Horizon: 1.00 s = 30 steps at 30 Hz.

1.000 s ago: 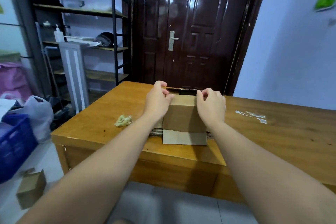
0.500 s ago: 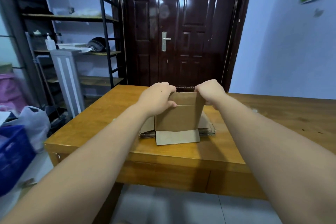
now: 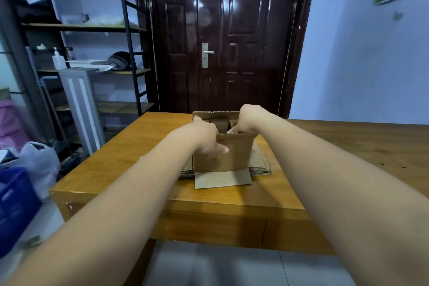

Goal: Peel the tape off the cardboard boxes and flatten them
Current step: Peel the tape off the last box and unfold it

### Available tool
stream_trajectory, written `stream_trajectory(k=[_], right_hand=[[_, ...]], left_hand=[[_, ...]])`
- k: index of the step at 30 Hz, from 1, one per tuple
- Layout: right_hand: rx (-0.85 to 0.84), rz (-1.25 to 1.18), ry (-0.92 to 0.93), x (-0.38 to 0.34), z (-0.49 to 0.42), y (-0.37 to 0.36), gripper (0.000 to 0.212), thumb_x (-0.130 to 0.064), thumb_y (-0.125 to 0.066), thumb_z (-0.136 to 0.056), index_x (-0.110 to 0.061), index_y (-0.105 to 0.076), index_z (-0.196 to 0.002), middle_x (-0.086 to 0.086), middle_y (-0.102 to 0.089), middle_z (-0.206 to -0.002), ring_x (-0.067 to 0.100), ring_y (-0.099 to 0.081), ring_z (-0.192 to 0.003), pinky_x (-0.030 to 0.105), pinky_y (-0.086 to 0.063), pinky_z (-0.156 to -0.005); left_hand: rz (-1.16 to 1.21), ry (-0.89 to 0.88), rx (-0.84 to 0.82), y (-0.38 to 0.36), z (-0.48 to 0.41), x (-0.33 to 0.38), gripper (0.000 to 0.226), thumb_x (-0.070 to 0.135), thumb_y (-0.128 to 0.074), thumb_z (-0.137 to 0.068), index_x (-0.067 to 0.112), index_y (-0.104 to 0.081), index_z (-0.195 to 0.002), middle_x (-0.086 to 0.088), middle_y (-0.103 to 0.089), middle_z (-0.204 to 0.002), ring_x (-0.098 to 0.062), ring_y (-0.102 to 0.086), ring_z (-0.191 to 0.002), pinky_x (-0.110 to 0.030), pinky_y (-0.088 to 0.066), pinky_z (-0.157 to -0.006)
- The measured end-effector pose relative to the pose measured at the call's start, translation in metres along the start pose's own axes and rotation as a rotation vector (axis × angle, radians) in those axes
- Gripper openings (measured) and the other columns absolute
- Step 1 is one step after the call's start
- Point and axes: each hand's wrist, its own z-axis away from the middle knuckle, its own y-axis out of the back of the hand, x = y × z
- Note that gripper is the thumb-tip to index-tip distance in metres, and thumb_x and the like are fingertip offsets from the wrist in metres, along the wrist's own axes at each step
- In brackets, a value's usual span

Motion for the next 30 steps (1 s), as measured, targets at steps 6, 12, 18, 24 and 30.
stream_trajectory(k=[6, 12, 18, 24, 30], right_hand=[[0.13, -0.006, -0.065, -0.002, 0.003, -0.008, 0.029, -0.024, -0.071, -0.084, -0.009, -0.061, -0.105, 0.007, -0.051, -0.084, 0.027, -0.056, -0.081, 0.034, -0.049, -0.069], [0.218, -0.305, -0.123, 0.012, 0.002, -0.002, 0.02, -0.017, -0.05, -0.09, -0.007, -0.057, -0.107, 0.012, -0.059, -0.098, 0.03, -0.062, -0.085, 0.036, -0.057, -0.073], [0.268, -1.083, -0.325, 0.045, 0.004, -0.009, 0.013, -0.018, -0.046, -0.094, -0.009, -0.053, -0.101, 0.014, -0.064, -0.105, 0.032, -0.067, -0.084, 0.043, -0.059, -0.074], [0.3, -1.409, -0.313, 0.048, 0.009, -0.004, 0.01, -0.011, -0.047, -0.093, -0.011, -0.056, -0.093, 0.012, -0.065, -0.087, 0.023, -0.066, -0.065, 0.033, -0.058, -0.06], [0.299, -1.435, -0.278, 0.047, 0.012, 0.0, 0.026, -0.03, -0.053, -0.094, -0.011, -0.062, -0.111, 0.006, -0.069, -0.084, 0.011, -0.063, -0.061, 0.024, -0.054, -0.059]], left_hand=[[-0.064, -0.01, 0.18, -0.013, -0.005, -0.002, 0.05, 0.037, -0.053, -0.095, 0.012, -0.046, -0.137, -0.011, -0.055, -0.13, -0.028, -0.055, -0.116, -0.036, -0.051, -0.091], [0.341, 0.049, 0.426, -0.019, -0.007, -0.019, 0.043, 0.025, -0.066, -0.087, 0.018, -0.041, -0.122, -0.009, -0.062, -0.107, -0.022, -0.061, -0.085, -0.036, -0.058, -0.073], [1.143, -0.01, 0.513, -0.026, -0.009, -0.038, 0.077, 0.022, -0.07, -0.085, 0.028, -0.026, -0.148, -0.002, -0.054, -0.136, -0.021, -0.053, -0.122, -0.036, -0.046, -0.095], [1.443, -0.033, 0.379, -0.044, -0.011, -0.046, 0.122, 0.039, -0.083, -0.06, 0.029, -0.005, -0.153, -0.002, -0.02, -0.158, -0.024, -0.03, -0.14, -0.047, -0.033, -0.111], [1.364, -0.058, 0.407, -0.042, -0.009, -0.049, 0.087, 0.031, -0.077, -0.076, 0.022, -0.029, -0.147, 0.004, -0.046, -0.137, -0.013, -0.053, -0.114, -0.026, -0.047, -0.086]])
